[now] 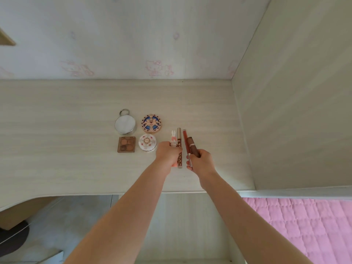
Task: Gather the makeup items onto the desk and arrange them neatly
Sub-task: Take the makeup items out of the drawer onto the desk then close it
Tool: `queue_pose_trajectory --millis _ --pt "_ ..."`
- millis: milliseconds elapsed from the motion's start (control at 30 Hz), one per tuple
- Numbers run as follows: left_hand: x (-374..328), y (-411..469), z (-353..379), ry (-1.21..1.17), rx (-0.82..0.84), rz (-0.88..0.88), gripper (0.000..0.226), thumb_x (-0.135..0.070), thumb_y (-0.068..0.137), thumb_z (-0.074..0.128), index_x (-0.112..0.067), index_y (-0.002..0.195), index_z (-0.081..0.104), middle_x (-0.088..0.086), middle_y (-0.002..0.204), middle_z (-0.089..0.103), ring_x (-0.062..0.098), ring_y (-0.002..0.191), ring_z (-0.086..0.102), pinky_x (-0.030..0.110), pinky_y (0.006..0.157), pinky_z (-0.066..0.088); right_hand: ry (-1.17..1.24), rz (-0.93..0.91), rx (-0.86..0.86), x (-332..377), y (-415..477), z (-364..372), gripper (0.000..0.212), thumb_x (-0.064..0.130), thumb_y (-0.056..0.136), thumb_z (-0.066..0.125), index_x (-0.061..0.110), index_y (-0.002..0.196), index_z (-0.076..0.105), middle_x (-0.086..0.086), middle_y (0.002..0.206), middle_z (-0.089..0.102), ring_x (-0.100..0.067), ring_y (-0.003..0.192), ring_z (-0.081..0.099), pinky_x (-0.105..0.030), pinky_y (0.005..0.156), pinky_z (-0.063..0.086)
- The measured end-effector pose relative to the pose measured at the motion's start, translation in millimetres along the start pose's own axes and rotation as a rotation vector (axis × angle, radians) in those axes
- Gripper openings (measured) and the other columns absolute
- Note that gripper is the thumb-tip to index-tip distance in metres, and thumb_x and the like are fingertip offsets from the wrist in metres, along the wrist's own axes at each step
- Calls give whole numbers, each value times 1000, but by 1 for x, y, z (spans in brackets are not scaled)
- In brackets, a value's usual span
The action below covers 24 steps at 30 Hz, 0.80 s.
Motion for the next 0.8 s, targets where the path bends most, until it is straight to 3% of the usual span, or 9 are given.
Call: queue_pose_trajectory --millis 100,233,300,400,500,567,633,800 --pt "-17 15 1 43 -14 19 8 -6 85 62 -11 82 57 6 77 60 24 73 59 25 54 44 -62 -9 -28 14 18 6 16 2 91 44 8 96 58 -6 81 57 -19 69 54 -33 68 53" --pt "-24 32 -3 102 -42 -7 8 -6 85 62 -9 83 54 10 82 59 26 76 58 30 63 46 -174 -34 -108 27 37 9 19 11 90 47 12 104 59 -6 89 62 -25 80 61 -44 80 56" --pt "-28 36 -7 135 -60 -14 8 -7 86 61 -8 87 52 8 79 56 25 76 55 29 60 44 -206 -34 -129 30 42 12 20 13 91 47 12 107 59 -6 89 59 -25 77 57 -40 71 55" --pt "-29 44 -9 154 -70 -30 12 -6 84 60 -3 94 54 16 86 60 32 83 61 31 63 44 -294 -51 -149 35 47 14 19 13 93 47 12 109 58 -5 89 56 -22 74 51 -27 55 38" --pt "-16 59 -1 109 -27 -84 29 -1 76 58 8 103 51 30 97 64 44 91 65 36 61 44 -332 -47 -160 33 49 16 20 12 93 47 10 109 58 -6 91 59 -24 78 53 -25 57 38" --pt "-16 61 0 142 -17 -73 22 0 79 56 9 98 50 25 86 61 38 75 63 34 60 45 -355 -34 -160 31 49 18 20 12 92 47 11 109 58 -8 94 63 -26 82 59 -28 63 43" --pt "-25 52 -4 188 -22 -44 8 -1 83 57 -2 87 50 24 85 60 30 70 56 31 58 46 -382 -37 -160 31 50 19 21 12 90 47 11 107 58 -10 96 64 -28 84 61 -31 65 46" --pt "-37 48 -9 330 -64 34 19 -2 83 59 0 102 58 13 88 57 32 88 60 34 67 46 -453 -67 -166 40 53 21 21 14 85 50 10 102 62 -8 98 63 -26 81 59 -29 60 42"
Point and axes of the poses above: each hand's wrist, its own y-axis towards the middle knuckle, its own z-axis out of the palm, x = y × z, the point moved 10 cm from there along y, towards the middle knuckle
